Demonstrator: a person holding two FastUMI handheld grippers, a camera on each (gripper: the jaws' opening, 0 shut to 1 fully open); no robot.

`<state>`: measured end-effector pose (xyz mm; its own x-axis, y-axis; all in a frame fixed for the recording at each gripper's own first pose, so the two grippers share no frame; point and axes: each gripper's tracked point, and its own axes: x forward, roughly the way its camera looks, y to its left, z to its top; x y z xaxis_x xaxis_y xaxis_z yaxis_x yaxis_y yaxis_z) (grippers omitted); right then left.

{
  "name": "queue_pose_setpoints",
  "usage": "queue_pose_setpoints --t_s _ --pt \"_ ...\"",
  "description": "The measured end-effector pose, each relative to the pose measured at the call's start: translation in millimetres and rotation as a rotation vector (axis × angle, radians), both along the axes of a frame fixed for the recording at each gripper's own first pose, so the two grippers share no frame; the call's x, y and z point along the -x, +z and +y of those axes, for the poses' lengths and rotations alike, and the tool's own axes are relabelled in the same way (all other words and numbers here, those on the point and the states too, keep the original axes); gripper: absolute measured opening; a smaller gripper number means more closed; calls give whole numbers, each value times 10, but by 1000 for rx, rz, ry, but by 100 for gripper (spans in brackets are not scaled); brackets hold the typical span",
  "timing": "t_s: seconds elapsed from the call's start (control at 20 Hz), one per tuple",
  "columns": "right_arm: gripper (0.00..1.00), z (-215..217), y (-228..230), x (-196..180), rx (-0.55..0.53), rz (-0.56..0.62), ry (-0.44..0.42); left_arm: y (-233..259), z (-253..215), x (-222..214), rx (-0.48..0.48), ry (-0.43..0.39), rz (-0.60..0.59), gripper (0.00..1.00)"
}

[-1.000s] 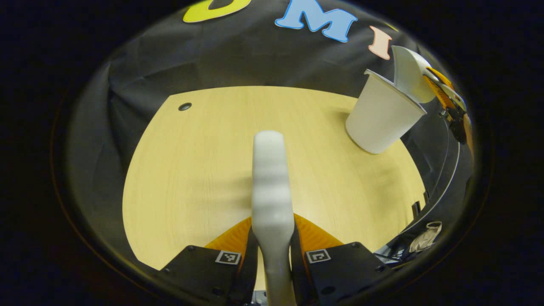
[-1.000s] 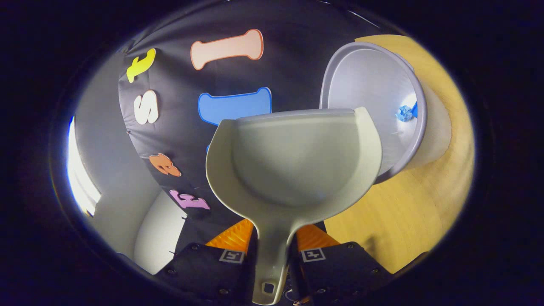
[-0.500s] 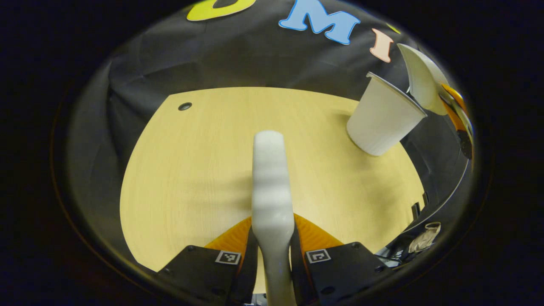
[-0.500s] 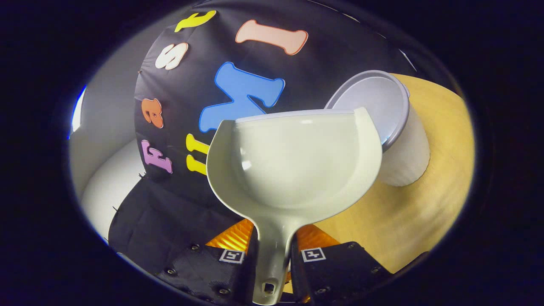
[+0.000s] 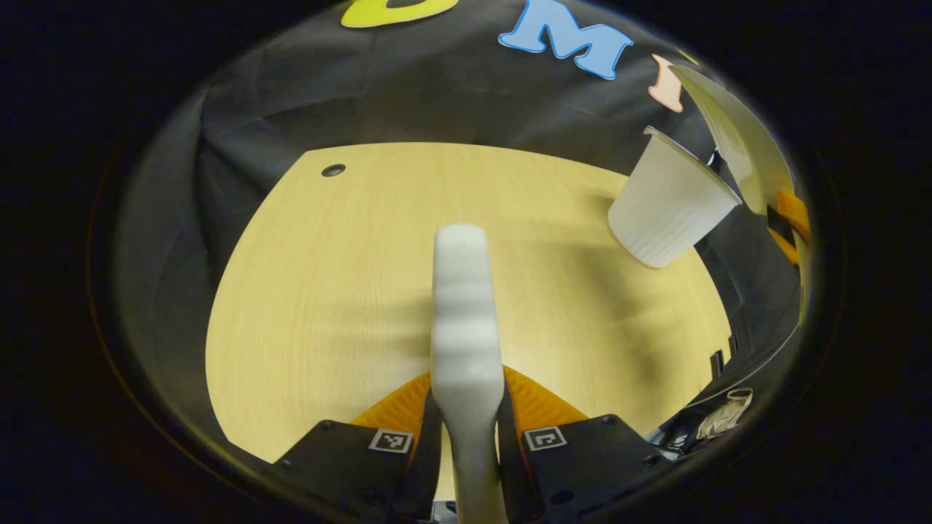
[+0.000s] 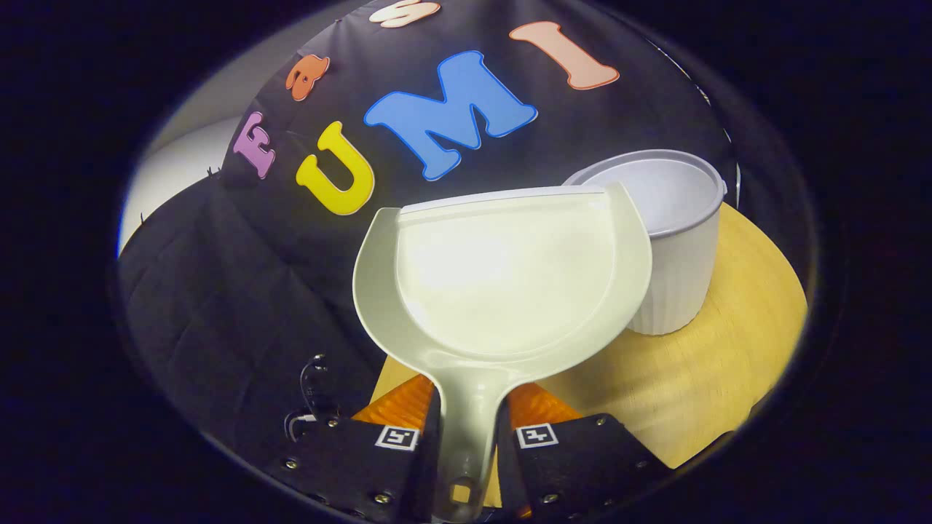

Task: Pick up the small broom and dustpan from the desktop, sweep the trash into the dustpan with the broom, and then empty the trash into the garbage bin.

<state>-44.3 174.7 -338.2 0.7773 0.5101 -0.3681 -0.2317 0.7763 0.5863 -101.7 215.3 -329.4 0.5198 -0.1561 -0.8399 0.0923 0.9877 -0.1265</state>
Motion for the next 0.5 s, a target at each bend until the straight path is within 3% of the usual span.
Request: queue_pose_setpoints --t_s 0.2,0.5 --pt "34 189 -456 66 173 33 16 -116 123 97 -31 8 11 43" --pt "34 455 -1081 184 270 145 35 -208 174 117 -37 10 33 43"
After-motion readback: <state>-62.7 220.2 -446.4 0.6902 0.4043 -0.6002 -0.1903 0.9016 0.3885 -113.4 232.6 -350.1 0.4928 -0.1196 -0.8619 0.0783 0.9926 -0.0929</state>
